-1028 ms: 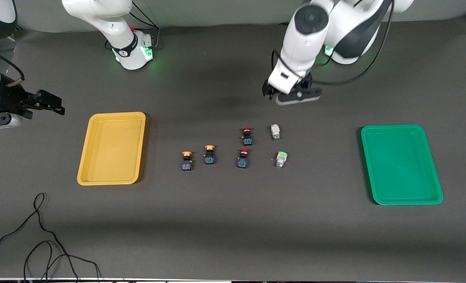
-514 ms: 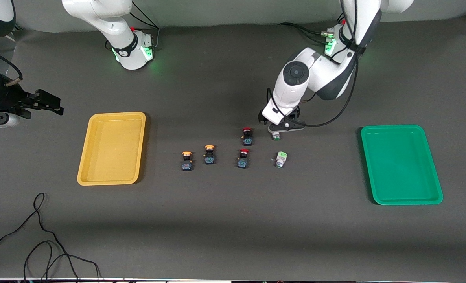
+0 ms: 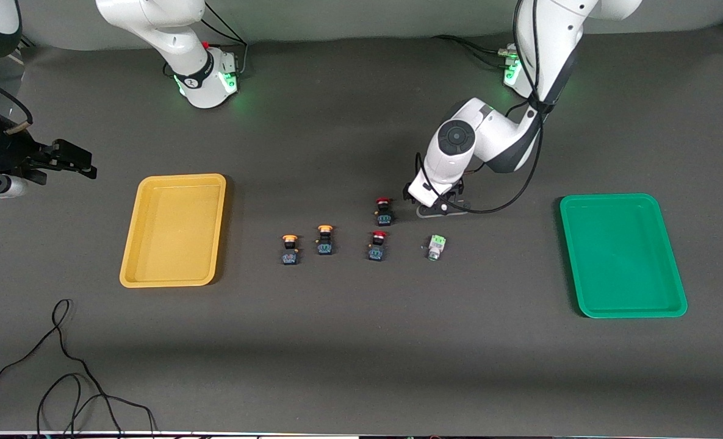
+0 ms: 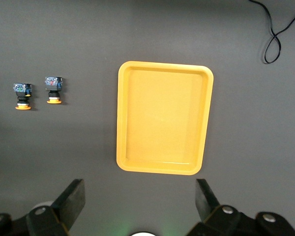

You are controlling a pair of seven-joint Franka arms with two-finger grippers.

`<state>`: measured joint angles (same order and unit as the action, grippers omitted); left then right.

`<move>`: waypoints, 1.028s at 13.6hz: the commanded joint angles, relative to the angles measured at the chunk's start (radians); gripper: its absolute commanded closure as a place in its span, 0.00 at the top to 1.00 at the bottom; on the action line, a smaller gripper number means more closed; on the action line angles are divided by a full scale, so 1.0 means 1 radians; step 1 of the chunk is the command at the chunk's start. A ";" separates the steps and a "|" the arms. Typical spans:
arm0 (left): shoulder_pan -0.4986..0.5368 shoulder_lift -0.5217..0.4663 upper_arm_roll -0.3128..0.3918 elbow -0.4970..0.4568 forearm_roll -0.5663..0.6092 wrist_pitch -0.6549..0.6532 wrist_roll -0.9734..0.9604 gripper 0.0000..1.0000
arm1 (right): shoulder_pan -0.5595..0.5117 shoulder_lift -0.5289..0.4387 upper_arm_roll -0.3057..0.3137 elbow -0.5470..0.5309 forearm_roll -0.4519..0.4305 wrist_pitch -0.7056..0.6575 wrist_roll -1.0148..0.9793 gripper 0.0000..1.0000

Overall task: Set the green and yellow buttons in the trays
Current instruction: 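Grasp the green button with the left gripper while the right gripper reaches out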

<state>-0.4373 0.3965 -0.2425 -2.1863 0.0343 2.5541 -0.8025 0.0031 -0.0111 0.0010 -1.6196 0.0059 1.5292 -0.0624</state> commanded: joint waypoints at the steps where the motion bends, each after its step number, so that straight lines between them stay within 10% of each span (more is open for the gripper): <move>1: -0.001 0.039 0.003 0.008 0.019 0.047 -0.009 1.00 | -0.005 0.014 0.002 0.029 0.019 -0.012 0.016 1.00; 4: -0.001 0.061 0.003 0.008 0.021 0.058 -0.009 0.97 | 0.009 0.014 0.008 0.032 0.020 -0.015 0.099 1.00; 8: -0.009 0.059 0.002 0.008 0.022 0.058 -0.009 0.31 | 0.060 0.036 0.033 0.030 0.078 -0.015 0.223 1.00; 14: 0.002 -0.039 0.000 0.008 0.021 -0.007 -0.063 0.22 | 0.259 0.166 0.033 0.029 0.078 0.006 0.392 1.00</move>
<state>-0.4374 0.4422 -0.2422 -2.1703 0.0398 2.6032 -0.8218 0.2263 0.0909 0.0409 -1.6203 0.0747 1.5313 0.2961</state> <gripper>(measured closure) 0.665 0.004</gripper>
